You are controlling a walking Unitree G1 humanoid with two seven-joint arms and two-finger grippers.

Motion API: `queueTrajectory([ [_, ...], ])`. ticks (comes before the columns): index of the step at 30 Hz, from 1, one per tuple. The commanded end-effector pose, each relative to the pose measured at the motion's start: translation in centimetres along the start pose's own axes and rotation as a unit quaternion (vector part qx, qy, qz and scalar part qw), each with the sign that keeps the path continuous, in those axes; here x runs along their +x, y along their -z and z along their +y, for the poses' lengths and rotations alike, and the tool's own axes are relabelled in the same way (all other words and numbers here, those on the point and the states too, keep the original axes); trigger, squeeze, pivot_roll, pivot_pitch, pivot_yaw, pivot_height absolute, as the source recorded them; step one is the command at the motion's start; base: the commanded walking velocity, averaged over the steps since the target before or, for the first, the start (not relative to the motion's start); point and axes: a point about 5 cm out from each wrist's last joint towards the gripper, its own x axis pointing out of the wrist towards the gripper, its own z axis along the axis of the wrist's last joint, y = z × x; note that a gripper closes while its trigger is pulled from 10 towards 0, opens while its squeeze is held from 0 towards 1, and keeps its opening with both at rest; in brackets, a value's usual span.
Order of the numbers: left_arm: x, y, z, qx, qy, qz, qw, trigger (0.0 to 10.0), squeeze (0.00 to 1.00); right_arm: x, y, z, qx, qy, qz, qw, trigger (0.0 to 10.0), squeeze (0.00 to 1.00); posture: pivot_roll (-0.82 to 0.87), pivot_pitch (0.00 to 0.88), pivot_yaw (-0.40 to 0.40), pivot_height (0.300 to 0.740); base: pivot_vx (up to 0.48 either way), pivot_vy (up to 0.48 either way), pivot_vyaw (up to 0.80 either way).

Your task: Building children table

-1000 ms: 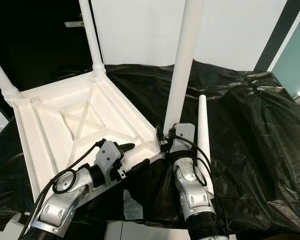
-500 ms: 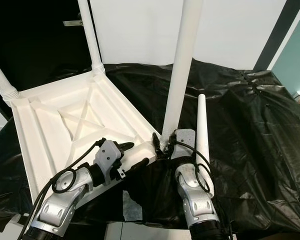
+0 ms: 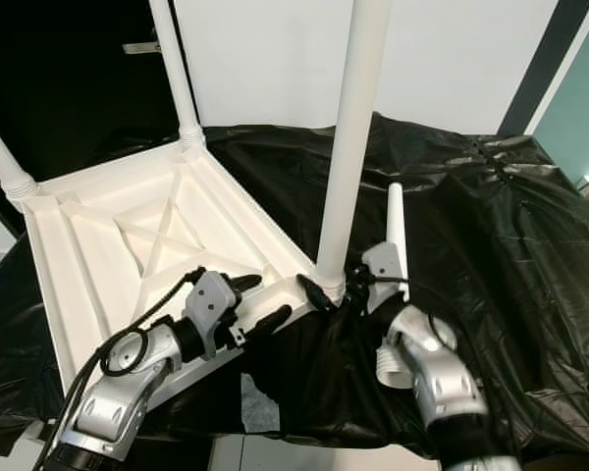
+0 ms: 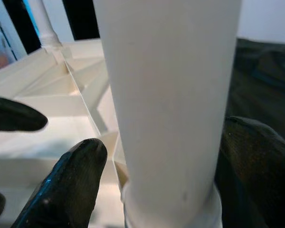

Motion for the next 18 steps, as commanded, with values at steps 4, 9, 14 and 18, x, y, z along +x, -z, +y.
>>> queueTrajectory([
  [4, 0.4, 0.0, 0.1, 0.003, -0.017, 0.002, 1.0, 10.0, 0.0, 1.0, 0.4, -0.7, -0.018, -0.051, 0.025, 0.998, 10.0, 0.0, 0.01, 0.0, -0.025, 0.74, 0.0, 0.0, 0.0],
  [9, 0.6, -0.1, -0.1, 0.003, -0.017, -0.001, 1.0, 10.0, 0.0, 1.6, 0.6, -0.8, -0.022, -0.076, 0.033, 0.996, 0.0, 0.0, 0.03, 0.0, -0.038, 0.74, 0.0, 0.0, 0.0],
  [14, 0.4, 0.0, -0.2, 0.002, -0.02, 0.0, 1.0, 10.0, 0.0, 1.2, 1.0, -0.5, -0.016, -0.081, 0.038, 0.996, 0.0, 0.0, 0.02, 0.0, -0.041, 0.74, 0.0, 0.0, 0.0],
  [18, 0.3, 0.1, -0.3, 0.0, -0.021, 0.001, 1.0, 10.0, 0.0, 1.0, 1.4, -0.3, -0.009, -0.059, 0.043, 0.997, 0.0, 0.0, 0.02, 0.0, -0.038, 0.74, 0.0, 0.0, 0.0],
])
